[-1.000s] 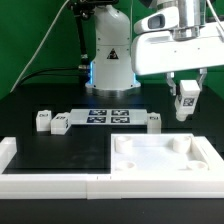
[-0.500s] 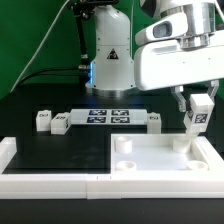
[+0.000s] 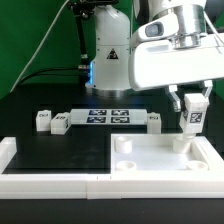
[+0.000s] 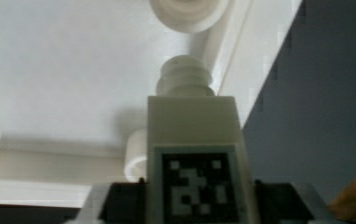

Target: Assemble one leg

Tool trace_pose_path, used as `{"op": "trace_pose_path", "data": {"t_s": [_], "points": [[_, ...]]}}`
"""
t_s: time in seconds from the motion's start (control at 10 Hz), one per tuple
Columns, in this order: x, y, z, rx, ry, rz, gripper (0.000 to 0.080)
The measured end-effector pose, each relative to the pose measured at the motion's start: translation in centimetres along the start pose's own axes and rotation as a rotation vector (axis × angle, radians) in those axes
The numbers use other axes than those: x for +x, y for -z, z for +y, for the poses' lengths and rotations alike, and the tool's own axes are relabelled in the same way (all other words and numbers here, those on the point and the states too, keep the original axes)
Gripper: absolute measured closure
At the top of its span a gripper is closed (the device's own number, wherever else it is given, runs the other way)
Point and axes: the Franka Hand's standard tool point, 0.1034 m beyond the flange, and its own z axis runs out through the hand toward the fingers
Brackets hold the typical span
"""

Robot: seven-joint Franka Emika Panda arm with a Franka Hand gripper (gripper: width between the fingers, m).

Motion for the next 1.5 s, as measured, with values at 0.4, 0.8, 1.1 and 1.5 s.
{"op": "trace_pose_path", "data": {"t_s": [0.4,0.8,1.1,1.5], "points": [[5.9,-0.8,2.6,-0.004,0.049,0.044,0.0508],[7.8,-2.4,4.1,-0.006,0.086,0.057,0.0508],[6.6,-2.6,3.1,-0.013,0.079,0.099,0.0508],[5.5,-3.4,2.2,-0.005,0.089,0.082,0.0508]]}}
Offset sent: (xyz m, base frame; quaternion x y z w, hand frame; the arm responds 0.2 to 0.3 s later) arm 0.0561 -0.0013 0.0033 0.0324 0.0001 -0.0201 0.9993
